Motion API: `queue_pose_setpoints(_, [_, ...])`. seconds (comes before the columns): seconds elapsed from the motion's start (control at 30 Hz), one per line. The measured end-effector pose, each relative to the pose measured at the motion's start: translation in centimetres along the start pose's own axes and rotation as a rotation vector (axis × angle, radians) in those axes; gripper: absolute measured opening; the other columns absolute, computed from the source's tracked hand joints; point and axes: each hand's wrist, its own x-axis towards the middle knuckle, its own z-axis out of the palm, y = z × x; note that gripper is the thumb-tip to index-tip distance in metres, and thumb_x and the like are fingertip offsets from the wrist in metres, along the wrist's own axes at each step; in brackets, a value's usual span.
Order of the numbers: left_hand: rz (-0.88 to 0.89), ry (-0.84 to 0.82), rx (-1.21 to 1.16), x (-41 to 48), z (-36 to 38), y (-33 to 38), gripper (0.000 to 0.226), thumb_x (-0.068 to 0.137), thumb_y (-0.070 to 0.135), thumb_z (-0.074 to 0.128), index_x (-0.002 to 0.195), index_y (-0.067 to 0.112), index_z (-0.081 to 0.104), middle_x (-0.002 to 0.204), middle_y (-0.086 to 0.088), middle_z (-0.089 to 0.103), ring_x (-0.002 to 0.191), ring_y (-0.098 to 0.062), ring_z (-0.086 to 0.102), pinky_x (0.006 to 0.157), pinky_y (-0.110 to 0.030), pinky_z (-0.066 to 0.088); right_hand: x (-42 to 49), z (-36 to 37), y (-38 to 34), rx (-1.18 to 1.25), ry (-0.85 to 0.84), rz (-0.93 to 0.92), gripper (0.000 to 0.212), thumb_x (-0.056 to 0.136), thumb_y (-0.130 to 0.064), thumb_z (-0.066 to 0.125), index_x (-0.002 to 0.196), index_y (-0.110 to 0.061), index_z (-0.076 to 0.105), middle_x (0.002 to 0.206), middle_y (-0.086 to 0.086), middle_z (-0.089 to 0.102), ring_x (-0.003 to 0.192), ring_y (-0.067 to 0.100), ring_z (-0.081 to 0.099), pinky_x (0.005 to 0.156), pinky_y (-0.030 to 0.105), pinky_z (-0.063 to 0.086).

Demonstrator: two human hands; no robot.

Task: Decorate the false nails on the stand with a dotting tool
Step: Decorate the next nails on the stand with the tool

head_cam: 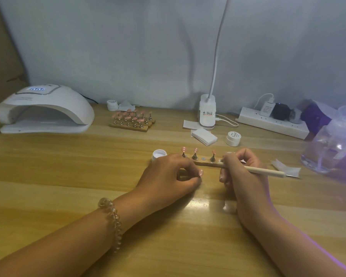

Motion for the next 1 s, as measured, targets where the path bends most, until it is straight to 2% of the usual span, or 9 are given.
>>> queue_pose_setpoints(0.13, [0.002,0.020,0.066,-0.2,-0.2,0.2,0.008,0.080,0.041,0.076,0.085,0.035,0.074,0.093,0.019,0.066,0.070,0.018,0.052,0.059,-0.005,0.032,0.0,-0.1,-0.1,-0.013,0.000,0.009,0.026,0.092,-0.016,0.062,0.069,-0.015,0.048,0.045,0.002,0.053,0.037,0.005,0.043,0.037,0.014,0.034])
queue_pose_setpoints(0.23, [0.019,0.039,0.097,-0.5,-0.6,0.2,0.014,0.080,0.044,0.075,0.087,0.033,0.070,0.096,0.017,0.064,0.072,0.014,0.052,0.063,-0.015,0.035,0.0,-0.2,0.0,-0.022,0.002,0.021,0.027,0.093,-0.023,0.063,0.070,-0.016,0.050,0.045,0.000,0.052,0.037,0.004,0.042,0.037,0.014,0.033])
queue_pose_setpoints(0.33, [0.015,0.190,0.172,-0.4,-2.0,-0.2,0.022,0.077,0.041,0.074,0.085,0.032,0.055,0.092,0.016,0.055,0.073,0.006,0.049,0.061,-0.022,0.036,0.0,-0.2,0.0,-0.041,0.001,0.013,0.030,0.092,-0.037,0.064,0.070,-0.018,0.056,0.045,-0.003,0.048,0.038,0.004,0.039,0.037,0.013,0.031])
queue_pose_setpoints(0.43, [-0.168,0.287,0.252,0.1,-4.0,-1.6,0.038,0.072,0.049,0.071,0.093,0.033,0.045,0.095,0.015,0.048,0.078,-0.003,0.050,0.061,-0.027,0.036,-0.1,-0.2,-0.1,-0.043,-0.019,-0.003,0.031,0.089,-0.043,0.066,0.064,-0.025,0.063,0.048,-0.004,0.047,0.040,0.002,0.039,0.039,0.013,0.031])
queue_pose_setpoints(0.53, [-0.318,0.162,0.277,0.2,-4.7,-3.2,0.045,0.072,0.059,0.071,0.102,0.036,0.047,0.104,0.018,0.049,0.094,-0.005,0.053,0.073,-0.029,0.042,-0.1,-0.2,0.0,-0.047,-0.037,-0.026,0.029,0.087,-0.043,0.068,0.065,-0.025,0.064,0.048,-0.004,0.050,0.041,0.002,0.041,0.040,0.012,0.033])
queue_pose_setpoints(0.67, [-0.178,0.111,0.308,0.1,-3.9,-3.2,0.033,0.074,0.058,0.067,0.092,0.036,0.049,0.094,0.020,0.055,0.084,0.002,0.053,0.060,-0.025,0.037,-0.1,-0.2,0.3,-0.032,-0.058,-0.069,0.028,0.092,-0.037,0.064,0.080,-0.011,0.065,0.053,-0.001,0.058,0.042,0.004,0.044,0.041,0.013,0.035])
queue_pose_setpoints(0.87, [0.093,0.008,0.362,-0.9,-2.4,-0.9,0.038,0.068,0.058,0.059,0.087,0.035,0.036,0.083,0.013,0.047,0.065,-0.009,0.048,0.051,-0.023,0.030,-1.0,0.4,0.1,-0.097,-0.152,-0.283,0.018,0.099,-0.015,0.056,0.084,-0.009,0.050,0.057,0.012,0.061,0.041,0.004,0.048,0.044,0.013,0.036])
queue_pose_setpoints(0.93, [0.150,-0.011,0.371,-0.9,-2.0,-0.4,0.038,0.067,0.057,0.058,0.087,0.035,0.034,0.082,0.012,0.044,0.063,-0.012,0.046,0.050,-0.026,0.031,-1.5,0.7,0.2,-0.182,-0.200,-0.363,0.024,0.095,-0.012,0.061,0.078,-0.006,0.046,0.056,0.015,0.059,0.048,0.012,0.056,0.050,0.021,0.041])
queue_pose_setpoints(1.0, [0.181,-0.021,0.382,-0.7,-1.9,-0.3,0.038,0.068,0.058,0.057,0.088,0.034,0.034,0.082,0.012,0.043,0.062,-0.013,0.044,0.049,-0.026,0.031,-1.7,0.8,0.3,-0.300,-0.218,-0.400,0.031,0.092,-0.011,0.067,0.070,-0.002,0.046,0.056,0.015,0.054,0.054,0.023,0.054,0.054,0.036,0.043])
